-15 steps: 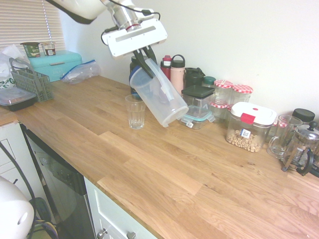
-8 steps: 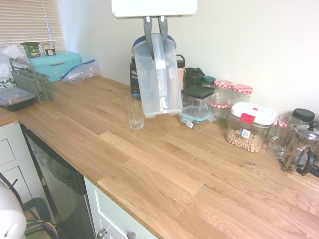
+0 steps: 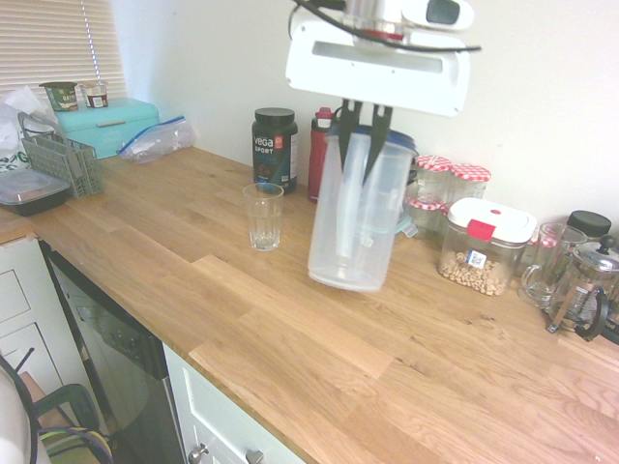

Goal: Pour me some water

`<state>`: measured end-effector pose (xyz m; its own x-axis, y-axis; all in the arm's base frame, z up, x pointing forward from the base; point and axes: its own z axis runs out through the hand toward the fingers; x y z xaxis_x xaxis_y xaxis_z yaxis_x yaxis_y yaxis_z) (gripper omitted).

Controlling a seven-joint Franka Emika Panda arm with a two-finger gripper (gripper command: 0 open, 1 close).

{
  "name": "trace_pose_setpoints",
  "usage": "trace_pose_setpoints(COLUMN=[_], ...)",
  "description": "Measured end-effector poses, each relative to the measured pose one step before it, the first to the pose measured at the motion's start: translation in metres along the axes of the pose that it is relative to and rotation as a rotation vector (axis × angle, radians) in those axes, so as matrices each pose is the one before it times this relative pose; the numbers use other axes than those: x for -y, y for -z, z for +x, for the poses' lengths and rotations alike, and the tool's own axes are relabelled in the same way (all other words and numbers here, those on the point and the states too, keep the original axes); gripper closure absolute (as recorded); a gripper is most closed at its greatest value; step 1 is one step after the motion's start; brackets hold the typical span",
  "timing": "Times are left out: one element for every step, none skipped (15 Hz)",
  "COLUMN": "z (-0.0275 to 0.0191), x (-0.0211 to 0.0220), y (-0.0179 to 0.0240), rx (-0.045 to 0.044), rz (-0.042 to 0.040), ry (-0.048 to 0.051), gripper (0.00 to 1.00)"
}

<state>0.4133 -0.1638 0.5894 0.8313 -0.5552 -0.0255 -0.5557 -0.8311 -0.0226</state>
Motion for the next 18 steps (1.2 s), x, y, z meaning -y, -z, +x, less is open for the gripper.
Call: trace_pose_setpoints(z=[0.00601, 0.00507, 0.00354, 0.00270, 0.00195, 0.00068, -0.00034, -0.00082, -0.00122, -0.00230, -0.00269, -0.00257, -0.00257, -0.00142, -0.00245, -0.00339, -0.00433, -0.00504], x=[-0.01160, -0.00816, -0.00451, -0.00222, -0.00069, -0.00156, -0.00172, -0.00195, -0.00171, -0.00159, -0.00192, -0.00341, -0.00297, -0.00289, -0.00178, -0.00091, -0.00196, -0.00172], y=[-0.00943, -0.00994, -0.00971, -0.00809, -0.00861, -0.01121, -0.01183, -0.01240, -0.00959, -0.00758, -0.00470, -0.00296, -0.00121, -0.00074, -0.00131, -0.00235, -0.00397, -0.00364], rx=[-0.01502, -0.01737, -0.01687, -0.01863, -0.02194, -0.02393, -0.02708, -0.02788, -0.03030, -0.02896, -0.02973, -0.03199, -0.03492, -0.03908, -0.04149, -0.04294, -0.03383, -0.01240], rz=[0.02400, 0.02315, 0.02173, 0.01902, 0.01850, 0.01734, 0.01682, 0.01471, 0.01575, 0.01545, 0.01591, 0.01633, 0.01754, 0.01516, 0.01226, 0.00712, -0.00028, -0.00768], ry=[-0.05350, -0.05361, -0.05220, -0.04997, -0.04885, -0.05012, -0.04748, -0.04571, -0.04514, -0.04597, -0.04401, -0.04237, -0.04193, -0.03917, -0.03704, -0.03374, -0.02636, -0.01203], gripper=[1.00, 1.00, 1.00, 1.00, 1.00, 1.00, 1.00, 1.00, 1.00, 1.00, 1.00, 1.00, 1.00, 1.00, 1.00, 1.00, 1.00, 1.00])
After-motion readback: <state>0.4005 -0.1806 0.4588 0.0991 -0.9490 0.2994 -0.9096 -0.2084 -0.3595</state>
